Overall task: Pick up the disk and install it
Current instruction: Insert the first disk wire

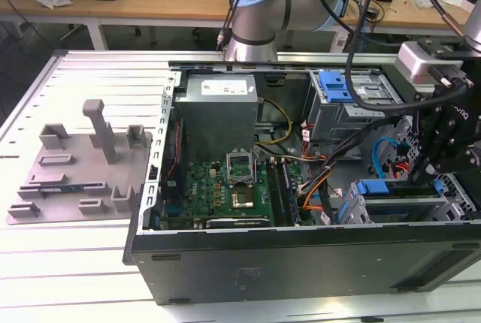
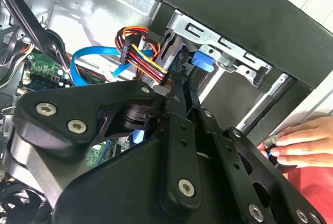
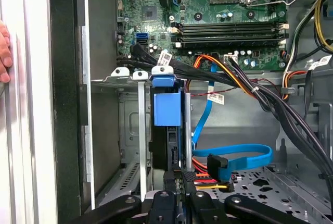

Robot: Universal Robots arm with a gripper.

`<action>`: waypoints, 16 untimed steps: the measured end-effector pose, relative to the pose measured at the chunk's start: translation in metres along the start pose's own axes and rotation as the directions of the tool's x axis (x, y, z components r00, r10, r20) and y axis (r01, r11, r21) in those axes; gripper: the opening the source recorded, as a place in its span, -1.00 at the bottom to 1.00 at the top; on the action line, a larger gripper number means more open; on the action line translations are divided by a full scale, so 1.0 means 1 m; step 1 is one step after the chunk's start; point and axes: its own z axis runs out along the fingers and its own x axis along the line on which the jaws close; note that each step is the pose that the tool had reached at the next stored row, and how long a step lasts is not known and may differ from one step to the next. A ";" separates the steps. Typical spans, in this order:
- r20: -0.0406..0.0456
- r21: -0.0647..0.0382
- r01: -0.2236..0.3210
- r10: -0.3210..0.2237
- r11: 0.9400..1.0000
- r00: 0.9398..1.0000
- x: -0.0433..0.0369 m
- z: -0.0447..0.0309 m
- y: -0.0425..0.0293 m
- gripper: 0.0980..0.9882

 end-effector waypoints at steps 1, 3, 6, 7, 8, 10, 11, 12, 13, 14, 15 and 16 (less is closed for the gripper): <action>0.000 0.000 0.000 0.000 1.000 1.000 -0.0001 0.0003 -0.0001 -0.84; 0.000 0.000 0.000 0.000 1.000 1.000 -0.0001 0.0007 -0.0006 -0.84; 0.000 -0.001 0.000 0.000 1.000 1.000 -0.0002 0.0015 -0.0016 -0.84; 0.001 -0.001 0.000 0.000 1.000 1.000 -0.0003 0.0025 -0.0016 -0.84; 0.001 -0.001 0.000 0.000 1.000 1.000 -0.0004 0.0038 -0.0016 -0.84; 0.000 -0.001 0.000 0.000 1.000 1.000 -0.0005 0.0051 -0.0016 -0.84; 0.000 -0.001 0.000 0.000 1.000 1.000 -0.0006 0.0058 -0.0016 -0.84; 0.000 -0.001 0.000 0.000 1.000 1.000 -0.0006 0.0064 -0.0016 -0.84; 0.000 -0.001 0.000 0.000 1.000 1.000 -0.0006 0.0070 -0.0016 -0.84; 0.000 -0.001 0.000 0.000 1.000 1.000 -0.0007 0.0075 -0.0016 -0.84; 0.000 -0.001 0.000 0.000 1.000 1.000 -0.0007 0.0081 -0.0016 -0.84; 0.000 -0.001 0.000 0.000 1.000 1.000 -0.0007 0.0084 -0.0016 -0.84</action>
